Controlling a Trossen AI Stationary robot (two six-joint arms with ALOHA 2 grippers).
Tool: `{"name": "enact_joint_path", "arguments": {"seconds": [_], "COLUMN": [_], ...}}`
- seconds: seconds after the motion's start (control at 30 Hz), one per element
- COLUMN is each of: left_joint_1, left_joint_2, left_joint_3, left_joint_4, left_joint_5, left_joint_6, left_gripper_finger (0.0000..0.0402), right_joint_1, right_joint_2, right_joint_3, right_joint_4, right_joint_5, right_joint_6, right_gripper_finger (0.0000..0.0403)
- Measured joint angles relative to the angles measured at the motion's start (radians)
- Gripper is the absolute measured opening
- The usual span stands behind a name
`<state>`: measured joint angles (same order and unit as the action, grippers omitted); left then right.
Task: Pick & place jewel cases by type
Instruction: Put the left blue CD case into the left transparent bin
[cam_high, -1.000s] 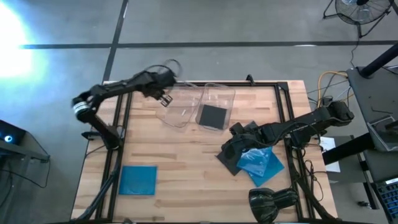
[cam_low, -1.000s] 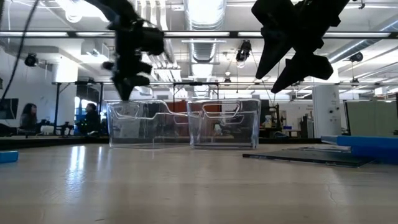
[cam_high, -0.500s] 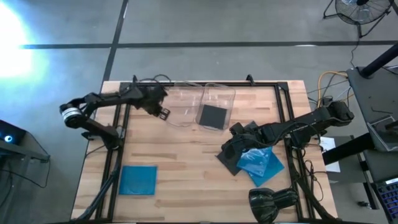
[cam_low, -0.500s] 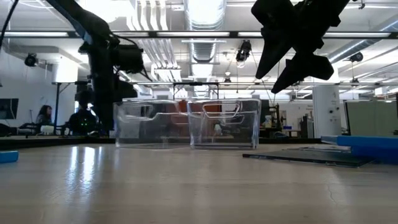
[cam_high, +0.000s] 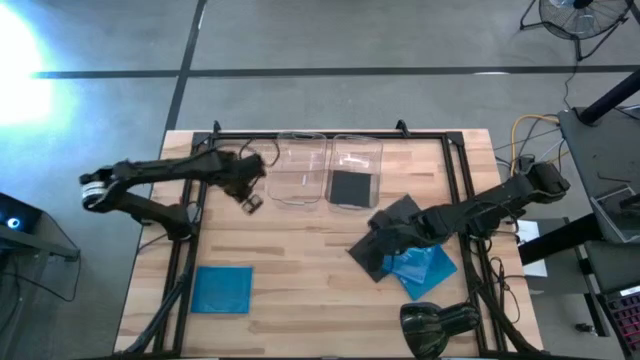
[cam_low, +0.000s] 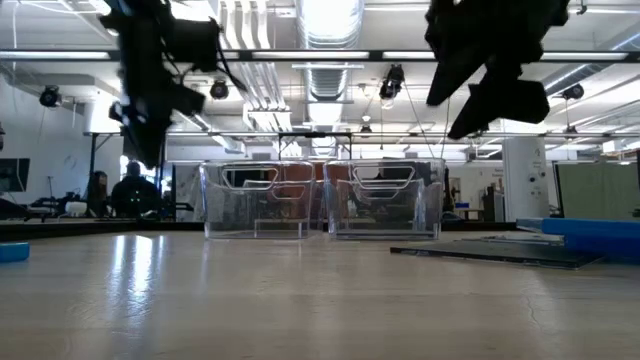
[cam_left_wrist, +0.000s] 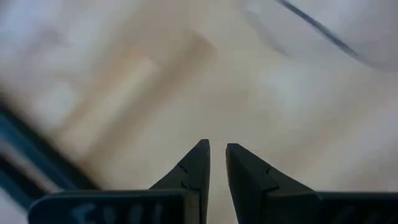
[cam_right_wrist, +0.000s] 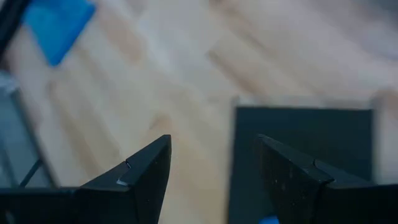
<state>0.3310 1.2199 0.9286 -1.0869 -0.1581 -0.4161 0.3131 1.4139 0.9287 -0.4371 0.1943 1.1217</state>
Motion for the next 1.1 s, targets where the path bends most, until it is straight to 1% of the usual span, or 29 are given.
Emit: {"name": "enact_joint_path", "arguments": {"seconds": [0.07,0.13,0.2,0.27,0.37,0.43,0.53,0.63,0.73,0.87,0.93,1.03,1.1], "left_joint_1": [-0.108,-0.256,-0.426,-0.605,-0.841,-0.978,-1.113,-1.146,-1.120,-1.010,-0.939,-0.820,-0.756], "left_joint_2": [-0.057,-0.097,-0.113,-0.104,-0.047,-0.002,0.082,0.183,0.284,0.389,0.420,0.421,0.390], "left_joint_3": [-0.009,-0.024,-0.046,-0.072,-0.109,-0.125,-0.141,-0.144,-0.143,-0.140,-0.137,-0.112,-0.091], "left_joint_4": [-0.027,-0.027,-0.002,0.040,0.132,0.201,0.280,0.359,0.438,0.560,0.654,0.766,0.742], "left_joint_5": [0.074,0.139,0.199,0.251,0.258,0.224,0.168,0.122,0.068,-0.006,-0.043,-0.117,-0.132], "left_joint_6": [-0.011,-0.061,-0.140,-0.271,-0.477,-0.603,-0.751,-0.795,-0.782,-0.766,-0.731,-0.671,-0.632], "left_gripper_finger": [0.0034,0.0034,0.0035,0.0035,0.0035,0.0035,0.0035,0.0035,0.0035,0.0035,0.0035,0.0035,0.0035], "right_joint_1": [0.026,0.043,0.052,0.056,0.049,0.042,0.031,0.029,0.029,0.025,0.022,0.015,0.010], "right_joint_2": [0.000,0.000,0.006,0.014,0.043,0.075,0.127,0.184,0.234,0.278,0.292,0.297,0.297], "right_joint_3": [0.000,0.000,0.000,0.000,0.000,0.000,-0.001,0.011,0.039,0.082,0.103,0.129,0.136], "right_joint_4": [0.035,0.076,0.128,0.181,0.269,0.308,0.358,0.375,0.376,0.373,0.368,0.356,0.336], "right_joint_5": [-0.002,-0.001,0.003,-0.001,-0.037,-0.053,-0.091,-0.118,-0.116,-0.116,-0.116,-0.116,-0.116], "right_joint_6": [-0.005,-0.027,-0.071,-0.124,-0.166,-0.179,-0.187,-0.199,-0.239,-0.251,-0.249,-0.210,-0.166], "right_gripper_finger": [0.0224,0.0224,0.0224,0.0224,0.0224,0.0224,0.0224,0.0224,0.0224,0.0224,0.0224,0.0224,0.0224]}}
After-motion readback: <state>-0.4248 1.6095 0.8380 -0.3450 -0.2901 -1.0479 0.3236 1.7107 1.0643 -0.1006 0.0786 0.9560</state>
